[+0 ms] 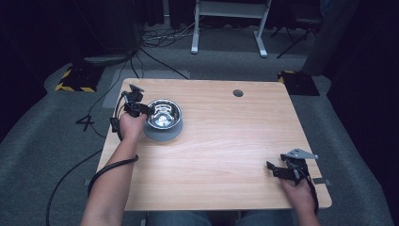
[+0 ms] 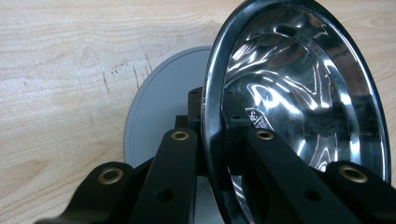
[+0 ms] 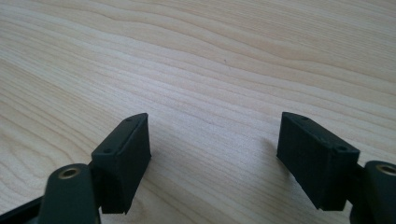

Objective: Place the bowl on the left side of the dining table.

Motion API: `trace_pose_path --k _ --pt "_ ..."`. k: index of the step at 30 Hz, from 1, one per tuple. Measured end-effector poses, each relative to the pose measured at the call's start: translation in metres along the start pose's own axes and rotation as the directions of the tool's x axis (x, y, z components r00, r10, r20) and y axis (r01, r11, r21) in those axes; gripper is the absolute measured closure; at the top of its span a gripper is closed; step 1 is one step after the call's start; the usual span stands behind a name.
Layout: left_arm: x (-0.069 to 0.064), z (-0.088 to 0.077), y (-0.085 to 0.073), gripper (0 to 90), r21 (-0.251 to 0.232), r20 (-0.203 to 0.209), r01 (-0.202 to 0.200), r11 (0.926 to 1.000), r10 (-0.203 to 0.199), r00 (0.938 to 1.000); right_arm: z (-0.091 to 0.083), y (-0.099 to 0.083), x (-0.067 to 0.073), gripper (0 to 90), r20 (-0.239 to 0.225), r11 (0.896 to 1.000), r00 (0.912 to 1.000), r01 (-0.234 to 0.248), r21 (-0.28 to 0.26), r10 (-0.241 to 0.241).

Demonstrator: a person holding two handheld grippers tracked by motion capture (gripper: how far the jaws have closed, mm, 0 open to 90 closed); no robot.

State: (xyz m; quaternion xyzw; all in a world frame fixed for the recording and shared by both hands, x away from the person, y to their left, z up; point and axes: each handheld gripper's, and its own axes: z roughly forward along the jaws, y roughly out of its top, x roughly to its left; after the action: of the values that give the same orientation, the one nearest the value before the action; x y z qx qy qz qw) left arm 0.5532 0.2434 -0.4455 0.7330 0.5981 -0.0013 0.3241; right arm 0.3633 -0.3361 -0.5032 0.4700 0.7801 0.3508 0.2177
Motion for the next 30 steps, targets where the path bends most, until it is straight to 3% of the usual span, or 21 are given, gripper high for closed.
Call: trace_pose_path --k 4,5,7,8,10,20,30 --pt "0.002 0.003 -0.002 85.5 0.003 -0.005 0.012 0.9999 -0.012 0.9999 0.000 0.000 0.000 25.9 0.000 1.000 1.0000 0.000 0.000 0.000" --pt "0.001 0.005 -0.003 85.5 -0.013 -0.004 0.033 0.9994 -0.033 0.9994 0.000 0.000 0.000 25.9 0.000 1.000 1.0000 0.000 0.000 0.000" --pt "0.003 0.007 -0.004 85.5 0.004 -0.002 0.015 0.9999 -0.015 0.9999 0.000 0.000 0.000 25.9 0.000 1.000 1.0000 0.000 0.000 0.000" --pt "0.002 0.009 -0.004 85.4 -0.002 0.003 0.036 0.9994 -0.036 0.9994 0.000 0.000 0.000 25.9 0.000 1.000 1.0000 0.000 0.000 0.000" --pt "0.004 0.009 -0.005 85.5 0.012 -0.010 0.016 0.9998 -0.016 0.9998 0.000 0.000 0.000 25.9 0.000 1.000 1.0000 0.000 0.000 0.000" --pt "0.004 0.013 -0.005 85.3 0.001 0.001 0.045 0.9990 -0.045 0.9990 0.000 0.000 0.000 25.9 0.000 1.000 1.0000 0.000 0.000 0.000" --pt "0.006 0.015 -0.006 85.0 0.013 0.002 0.034 0.9993 -0.034 0.9994 0.000 0.000 0.000 25.9 0.000 1.000 1.0000 -0.001 0.000 0.001"
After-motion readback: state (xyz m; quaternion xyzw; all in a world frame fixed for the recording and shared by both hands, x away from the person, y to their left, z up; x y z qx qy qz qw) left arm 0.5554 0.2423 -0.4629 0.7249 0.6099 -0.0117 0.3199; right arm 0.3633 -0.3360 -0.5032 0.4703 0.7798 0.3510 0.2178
